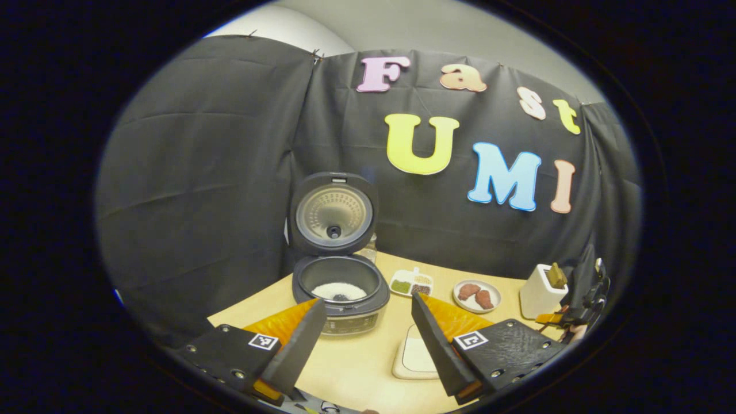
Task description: Close the left gripper, press the button to open the rice cooker; take a wooden spoon from the chopstick holder with the right hand, scoop a spoonful of rice and pour it into the rice cooker, then put the wooden spoon back into the chopstick holder.
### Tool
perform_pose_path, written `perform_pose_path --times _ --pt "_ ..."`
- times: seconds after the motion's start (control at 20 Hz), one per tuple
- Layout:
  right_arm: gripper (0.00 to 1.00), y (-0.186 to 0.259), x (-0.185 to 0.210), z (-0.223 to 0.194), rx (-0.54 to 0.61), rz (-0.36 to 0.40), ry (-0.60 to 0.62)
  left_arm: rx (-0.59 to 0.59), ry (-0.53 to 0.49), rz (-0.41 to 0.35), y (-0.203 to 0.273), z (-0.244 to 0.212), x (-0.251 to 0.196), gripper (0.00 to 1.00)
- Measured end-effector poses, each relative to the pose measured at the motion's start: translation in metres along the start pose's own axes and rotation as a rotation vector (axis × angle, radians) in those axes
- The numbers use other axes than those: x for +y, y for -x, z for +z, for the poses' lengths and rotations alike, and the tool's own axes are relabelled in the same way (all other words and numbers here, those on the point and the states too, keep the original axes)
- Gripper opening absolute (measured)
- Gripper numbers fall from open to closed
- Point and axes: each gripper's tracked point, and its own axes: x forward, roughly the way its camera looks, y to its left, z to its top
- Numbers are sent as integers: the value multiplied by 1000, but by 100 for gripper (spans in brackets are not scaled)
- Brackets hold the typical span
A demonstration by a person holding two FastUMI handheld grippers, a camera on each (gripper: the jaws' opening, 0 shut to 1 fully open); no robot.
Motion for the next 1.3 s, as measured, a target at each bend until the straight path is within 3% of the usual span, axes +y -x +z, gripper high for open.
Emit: perform_pose_path --times 0.05,0.1,0.15,0.2,0.3,0.75,1.05,1.3 --pt "24 0 2 0 4 12 -5 1 1 2 6 -1 -3 96" --pt "25 0 3 2 1 24 -11 -3 -1 9 10 1 -4 93" --pt "19 8 5 6 -3 36 -16 -7 -4 18 11 3 -3 93" --pt "34 11 6 9 -8 43 -24 -10 -5 25 11 6 -1 94" --pt "100 23 2 11 -18 42 -27 -21 -6 38 7 19 3 93" --pt "98 107 -19 40 -225 -125 164 -114 -55 27 -57 123 50 93" --pt "98 162 11 49 -376 -233 276 -133 -100 -27 -135 187 77 94" --pt "98 201 60 50 -478 -291 319 -101 -109 -106 -221 220 81 93"
